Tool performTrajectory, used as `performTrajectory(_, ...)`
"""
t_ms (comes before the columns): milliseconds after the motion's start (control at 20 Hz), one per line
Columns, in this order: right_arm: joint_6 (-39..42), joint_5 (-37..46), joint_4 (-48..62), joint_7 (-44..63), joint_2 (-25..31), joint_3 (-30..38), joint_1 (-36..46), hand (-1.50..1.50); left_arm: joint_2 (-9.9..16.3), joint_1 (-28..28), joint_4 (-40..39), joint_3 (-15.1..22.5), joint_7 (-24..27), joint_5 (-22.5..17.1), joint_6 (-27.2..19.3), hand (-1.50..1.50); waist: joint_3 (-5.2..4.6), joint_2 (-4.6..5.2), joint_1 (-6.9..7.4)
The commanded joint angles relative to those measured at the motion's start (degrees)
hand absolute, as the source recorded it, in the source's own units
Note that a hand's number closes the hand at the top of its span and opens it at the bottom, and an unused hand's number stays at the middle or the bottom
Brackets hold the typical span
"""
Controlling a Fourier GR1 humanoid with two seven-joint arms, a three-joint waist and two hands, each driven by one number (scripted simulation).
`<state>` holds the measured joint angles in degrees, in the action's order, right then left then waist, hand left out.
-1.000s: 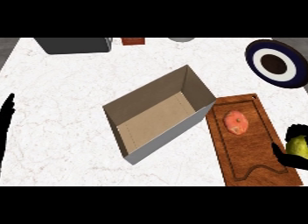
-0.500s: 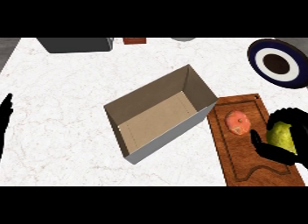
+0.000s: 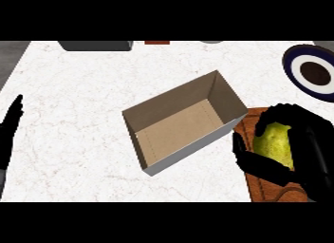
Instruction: Pick the pear from the cutting board and place it in the cardboard box
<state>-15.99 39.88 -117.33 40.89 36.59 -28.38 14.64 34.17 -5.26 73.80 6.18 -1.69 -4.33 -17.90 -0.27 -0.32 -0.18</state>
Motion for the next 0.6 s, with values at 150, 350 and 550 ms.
performTrajectory(150,9.42,0.01,9.96,13.79,-15.84,-0.01,18.91,1.50,-2.49,-0.84,1.69,1.19,-0.13,2.82,-1.03,0.00,0.19,0.45,1.61)
performTrajectory(350,6.29,1.23,23.13,10.12,-23.97,1.17,24.48,1.50,-2.11,-2.11,0.81,-0.29,-2.40,2.31,1.16,0.00,0.24,0.51,1.30)
performTrajectory(550,4.17,0.65,36.11,3.56,-27.21,5.27,28.52,1.50,-1.88,-1.13,-0.19,-2.59,0.23,1.95,2.58,0.00,0.24,0.55,1.20)
